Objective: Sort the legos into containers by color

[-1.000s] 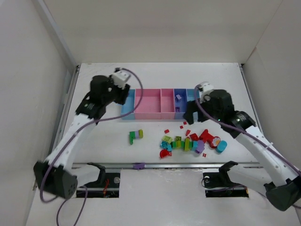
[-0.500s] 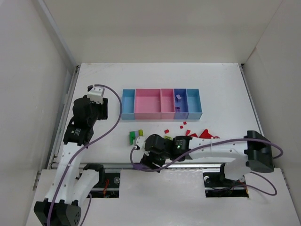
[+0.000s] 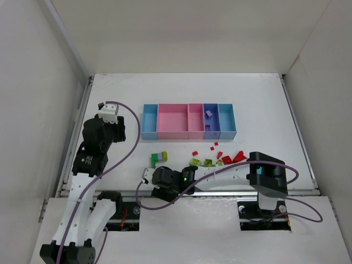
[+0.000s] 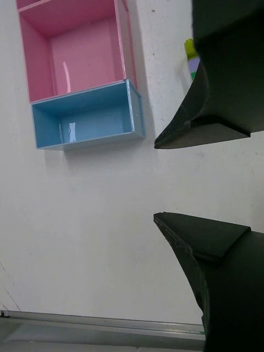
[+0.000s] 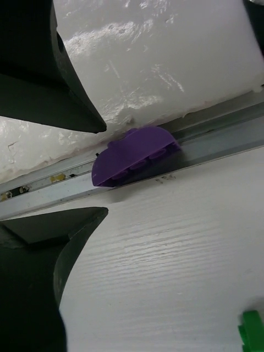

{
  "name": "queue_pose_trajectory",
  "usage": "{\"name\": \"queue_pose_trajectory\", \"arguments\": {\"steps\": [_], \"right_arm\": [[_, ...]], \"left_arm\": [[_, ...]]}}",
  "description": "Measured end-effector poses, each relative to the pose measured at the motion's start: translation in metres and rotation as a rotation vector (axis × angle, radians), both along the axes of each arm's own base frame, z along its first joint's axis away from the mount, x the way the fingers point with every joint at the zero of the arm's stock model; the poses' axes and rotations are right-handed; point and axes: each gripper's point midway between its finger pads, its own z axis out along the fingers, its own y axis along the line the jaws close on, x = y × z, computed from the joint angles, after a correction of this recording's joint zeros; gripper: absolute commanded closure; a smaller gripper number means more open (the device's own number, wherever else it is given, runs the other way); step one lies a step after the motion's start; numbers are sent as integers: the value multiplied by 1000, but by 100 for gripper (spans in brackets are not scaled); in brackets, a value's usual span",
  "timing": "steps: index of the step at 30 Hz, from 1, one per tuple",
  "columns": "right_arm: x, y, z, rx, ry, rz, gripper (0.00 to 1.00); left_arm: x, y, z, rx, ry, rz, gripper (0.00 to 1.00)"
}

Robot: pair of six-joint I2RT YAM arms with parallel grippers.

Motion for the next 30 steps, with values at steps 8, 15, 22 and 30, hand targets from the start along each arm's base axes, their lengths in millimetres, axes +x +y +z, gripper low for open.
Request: {"name": "queue_pose_trajectory", "arguments": {"steps": [8, 15, 22, 30], "right_arm": [[1, 18, 8, 46, -13, 44, 48], [-9, 18, -4, 24, 29, 101, 50], [-10, 22, -3, 37, 30, 121, 86], [-13, 27, -6, 39, 35, 137, 100]], "left_arm": [[-1, 0, -1, -2, 7, 1, 54], [-1, 0, -2, -2, 8, 1, 54], [1, 0, -5, -1, 19, 1, 54], [1, 0, -5, 0, 19, 1, 54]]}}
